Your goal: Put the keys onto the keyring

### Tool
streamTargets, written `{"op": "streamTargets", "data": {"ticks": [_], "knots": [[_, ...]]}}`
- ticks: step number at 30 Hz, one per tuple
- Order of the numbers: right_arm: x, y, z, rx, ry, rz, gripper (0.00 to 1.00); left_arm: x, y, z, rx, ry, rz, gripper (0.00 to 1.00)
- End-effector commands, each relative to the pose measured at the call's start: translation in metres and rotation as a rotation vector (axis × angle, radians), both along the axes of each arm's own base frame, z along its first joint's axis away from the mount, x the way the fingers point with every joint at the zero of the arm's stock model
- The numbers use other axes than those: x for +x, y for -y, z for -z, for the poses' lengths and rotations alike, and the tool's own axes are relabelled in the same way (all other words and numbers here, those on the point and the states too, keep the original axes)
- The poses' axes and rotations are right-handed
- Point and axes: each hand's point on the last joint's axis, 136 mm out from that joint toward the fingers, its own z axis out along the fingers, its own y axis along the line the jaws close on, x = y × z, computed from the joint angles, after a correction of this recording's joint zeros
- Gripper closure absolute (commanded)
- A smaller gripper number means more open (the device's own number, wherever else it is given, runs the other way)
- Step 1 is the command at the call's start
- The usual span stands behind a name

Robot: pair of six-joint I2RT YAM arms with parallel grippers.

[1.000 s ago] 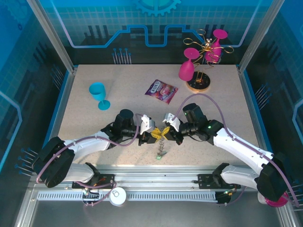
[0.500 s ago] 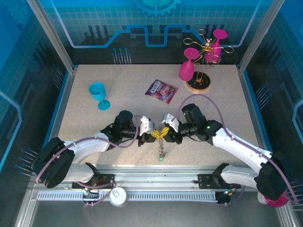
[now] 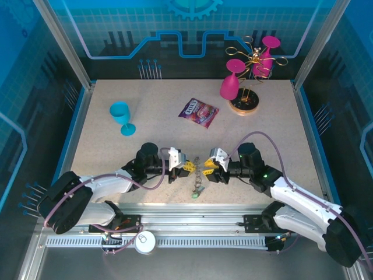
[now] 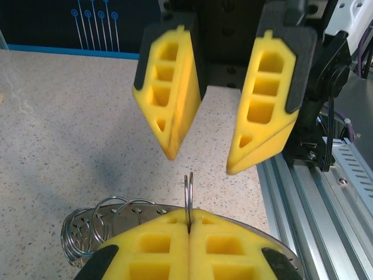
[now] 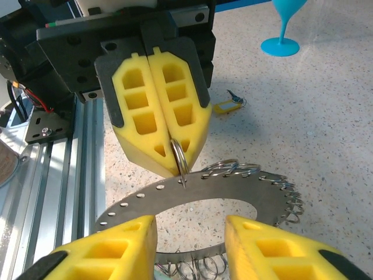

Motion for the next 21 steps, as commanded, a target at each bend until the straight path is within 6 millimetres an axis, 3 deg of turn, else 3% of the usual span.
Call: {"op": "streamTargets", "data": {"ticks": [1,15,21], "knots": [[0.003,-0.011,-0.028,0.122,0.103,-0.030,0.67,-0.002,0.003,-0.015,-0.071,0.046,0.009,1.00],[0.003,-0.022,-0.020,0.126,0.137,-0.092,0.86,-0.005,0.005,-0.015,-0.108,0.025,0.028,1.00],[0.002,-0.027,-0.020,0.122,0.141,-0.120,0.87,-0.006,0.005,-0.016,-0.116,0.024,0.032,1.00]]}}
